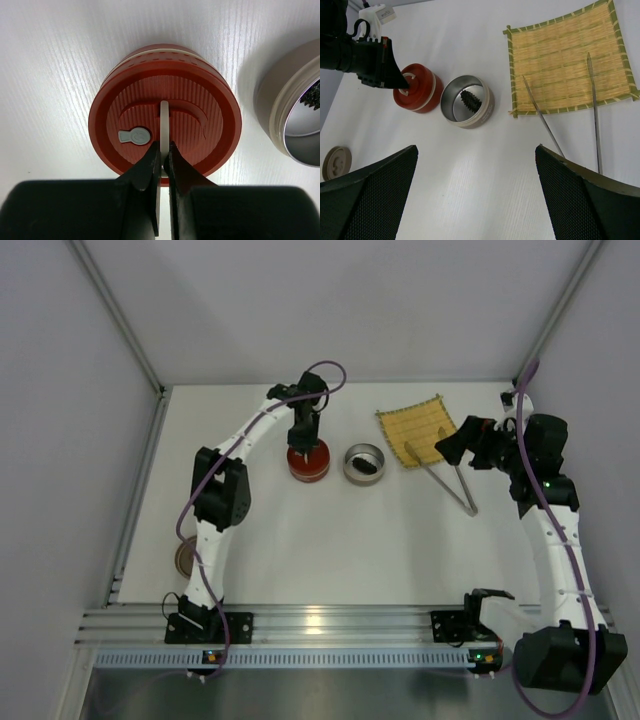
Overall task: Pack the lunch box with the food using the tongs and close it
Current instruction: Close the box lid on the packing box, then move the packing box to the center of the board.
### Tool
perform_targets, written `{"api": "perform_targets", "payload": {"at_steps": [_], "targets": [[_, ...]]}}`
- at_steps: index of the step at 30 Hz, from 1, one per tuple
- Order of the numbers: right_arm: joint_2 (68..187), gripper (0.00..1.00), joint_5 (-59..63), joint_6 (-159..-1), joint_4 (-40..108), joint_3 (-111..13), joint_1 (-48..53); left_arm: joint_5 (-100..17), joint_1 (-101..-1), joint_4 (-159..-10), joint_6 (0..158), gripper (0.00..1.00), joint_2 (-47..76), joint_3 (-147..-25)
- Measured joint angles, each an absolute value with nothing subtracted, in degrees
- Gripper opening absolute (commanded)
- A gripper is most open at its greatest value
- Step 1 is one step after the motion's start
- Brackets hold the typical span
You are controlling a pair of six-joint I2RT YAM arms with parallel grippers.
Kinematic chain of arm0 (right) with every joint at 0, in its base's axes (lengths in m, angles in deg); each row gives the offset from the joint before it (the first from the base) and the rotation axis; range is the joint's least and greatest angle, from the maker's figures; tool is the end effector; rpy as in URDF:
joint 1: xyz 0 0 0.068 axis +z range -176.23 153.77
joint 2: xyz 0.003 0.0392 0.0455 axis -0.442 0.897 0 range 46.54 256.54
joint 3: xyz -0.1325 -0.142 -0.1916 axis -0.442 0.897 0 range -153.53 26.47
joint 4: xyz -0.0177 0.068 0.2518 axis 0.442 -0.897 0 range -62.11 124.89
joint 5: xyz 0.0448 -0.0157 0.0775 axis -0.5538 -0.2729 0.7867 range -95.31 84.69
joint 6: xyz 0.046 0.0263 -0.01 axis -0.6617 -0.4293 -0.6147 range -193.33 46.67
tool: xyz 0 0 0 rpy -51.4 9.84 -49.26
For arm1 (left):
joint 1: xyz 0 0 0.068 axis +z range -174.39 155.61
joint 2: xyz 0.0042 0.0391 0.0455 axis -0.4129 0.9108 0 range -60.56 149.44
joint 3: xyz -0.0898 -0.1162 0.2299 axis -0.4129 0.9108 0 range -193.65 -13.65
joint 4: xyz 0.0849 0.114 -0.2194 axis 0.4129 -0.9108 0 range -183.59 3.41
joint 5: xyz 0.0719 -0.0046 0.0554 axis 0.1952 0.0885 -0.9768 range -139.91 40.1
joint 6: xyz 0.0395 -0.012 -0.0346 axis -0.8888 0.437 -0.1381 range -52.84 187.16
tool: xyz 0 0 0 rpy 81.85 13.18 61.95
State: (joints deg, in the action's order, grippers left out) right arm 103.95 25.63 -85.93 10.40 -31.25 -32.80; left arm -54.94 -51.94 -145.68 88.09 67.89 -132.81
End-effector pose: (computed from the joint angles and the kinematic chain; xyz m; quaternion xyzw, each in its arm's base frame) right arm 0.2185 -0.0068 0.3544 -0.0082 0.8219 0.2512 0.5111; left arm 0.4234 -0.2174 0.2382 0.0485 0.9801 -0.0376 0.1885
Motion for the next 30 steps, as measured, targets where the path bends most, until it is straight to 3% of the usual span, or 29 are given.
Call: {"api": "perform_targets", "payload": {"at_steps": [19, 30], "targets": [[104.43, 0.99, 27.42, -85.93, 10.38, -31.25, -33.24, -54.86, -54.1, -148.02, 71.09, 0.0, 67.38, -131.41], [104.48, 0.99, 29.04, -85.01, 10.36, -31.25, -33.39, -43.36, -54.15, -143.64, 53.16, 0.02, 60.46, -119.93]]}}
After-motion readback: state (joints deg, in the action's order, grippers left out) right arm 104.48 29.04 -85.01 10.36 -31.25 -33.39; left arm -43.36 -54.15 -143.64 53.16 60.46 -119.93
